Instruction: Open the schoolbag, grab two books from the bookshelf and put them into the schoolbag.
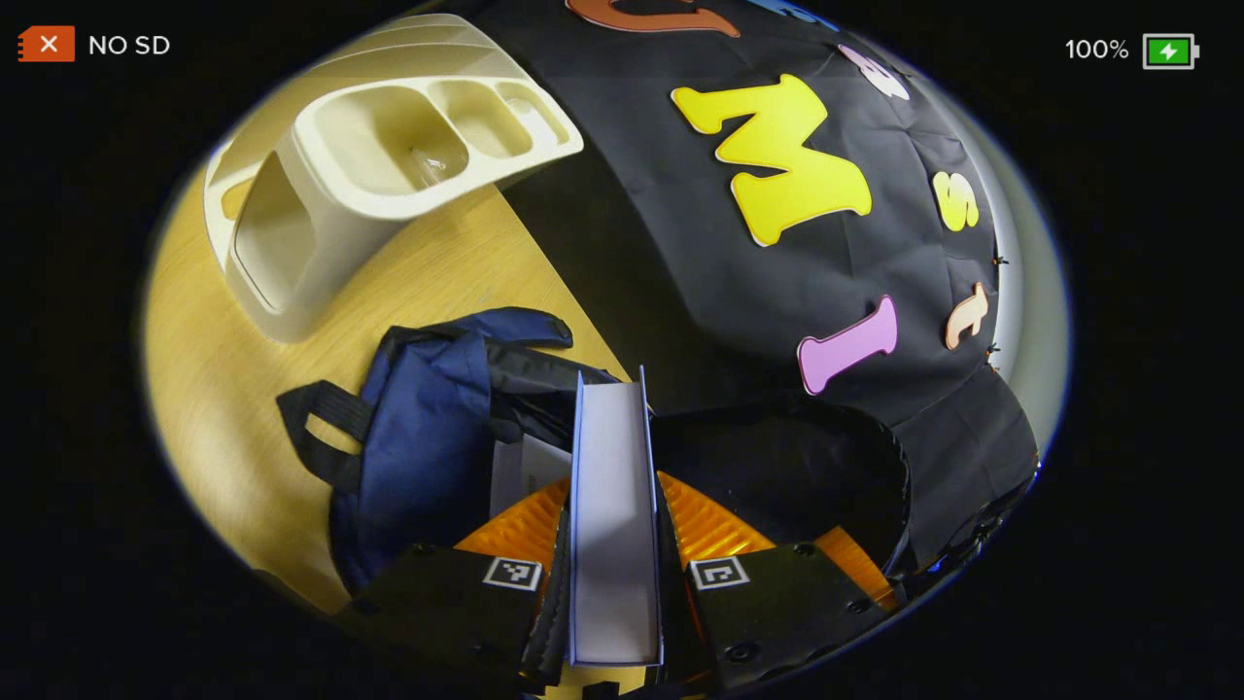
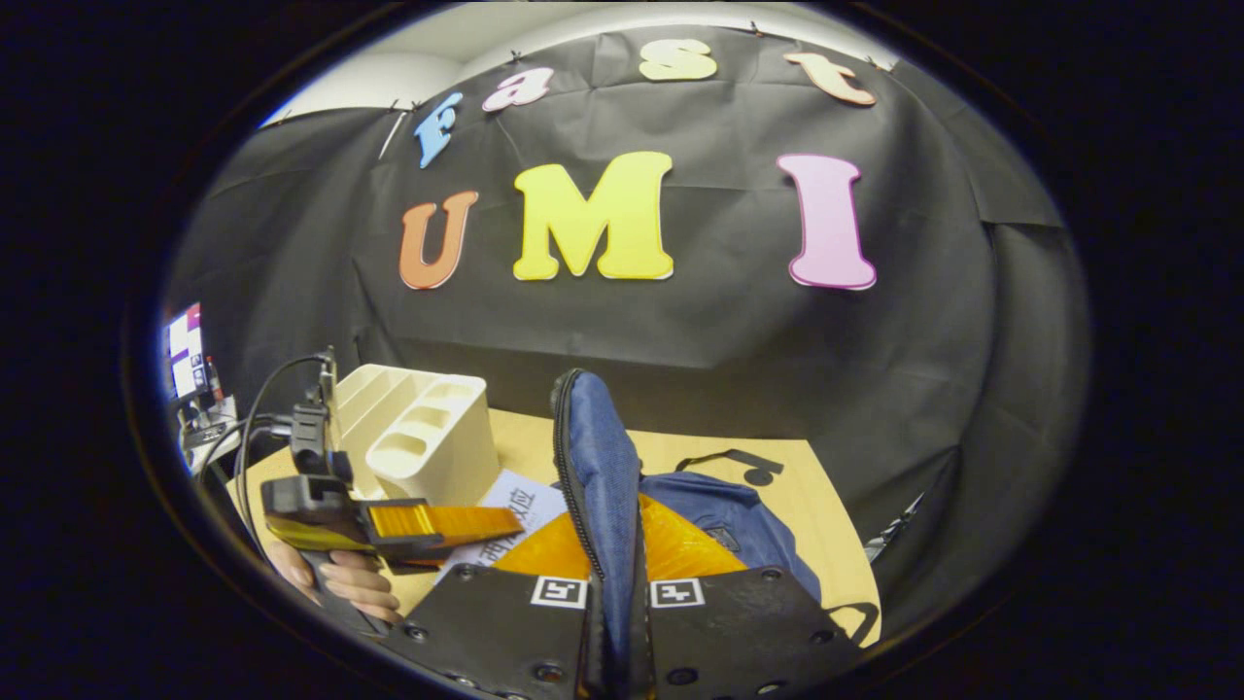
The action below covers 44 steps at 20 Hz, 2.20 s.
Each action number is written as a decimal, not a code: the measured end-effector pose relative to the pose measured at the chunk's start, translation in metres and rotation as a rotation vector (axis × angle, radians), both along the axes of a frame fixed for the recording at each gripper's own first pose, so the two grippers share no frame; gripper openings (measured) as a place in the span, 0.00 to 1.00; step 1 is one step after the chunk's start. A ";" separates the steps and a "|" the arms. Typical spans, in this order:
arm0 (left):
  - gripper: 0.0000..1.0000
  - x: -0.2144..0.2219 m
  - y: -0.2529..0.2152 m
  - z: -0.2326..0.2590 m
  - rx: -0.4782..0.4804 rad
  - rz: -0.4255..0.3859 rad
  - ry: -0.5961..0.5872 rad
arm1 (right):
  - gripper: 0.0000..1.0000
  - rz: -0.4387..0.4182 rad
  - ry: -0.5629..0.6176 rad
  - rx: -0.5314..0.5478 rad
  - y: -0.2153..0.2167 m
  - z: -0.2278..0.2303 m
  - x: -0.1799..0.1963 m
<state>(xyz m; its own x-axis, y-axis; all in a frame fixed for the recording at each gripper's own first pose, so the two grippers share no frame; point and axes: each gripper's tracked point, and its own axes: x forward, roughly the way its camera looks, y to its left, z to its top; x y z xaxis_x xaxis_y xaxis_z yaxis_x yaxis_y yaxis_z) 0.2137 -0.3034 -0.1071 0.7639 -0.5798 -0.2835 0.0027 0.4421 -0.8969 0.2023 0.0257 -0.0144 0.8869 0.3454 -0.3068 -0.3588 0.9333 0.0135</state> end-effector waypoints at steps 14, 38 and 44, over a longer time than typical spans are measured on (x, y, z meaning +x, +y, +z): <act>0.42 0.020 -0.043 -0.030 -0.035 0.039 -0.047 | 0.09 0.031 0.000 0.000 0.010 -0.009 -0.011; 0.93 -0.018 0.036 -0.037 0.432 0.002 -0.057 | 0.11 -0.061 0.058 -0.055 -0.027 -0.065 -0.018; 0.94 -0.039 0.086 -0.025 0.508 0.063 -0.107 | 0.27 -0.117 0.073 -0.069 -0.041 -0.081 -0.033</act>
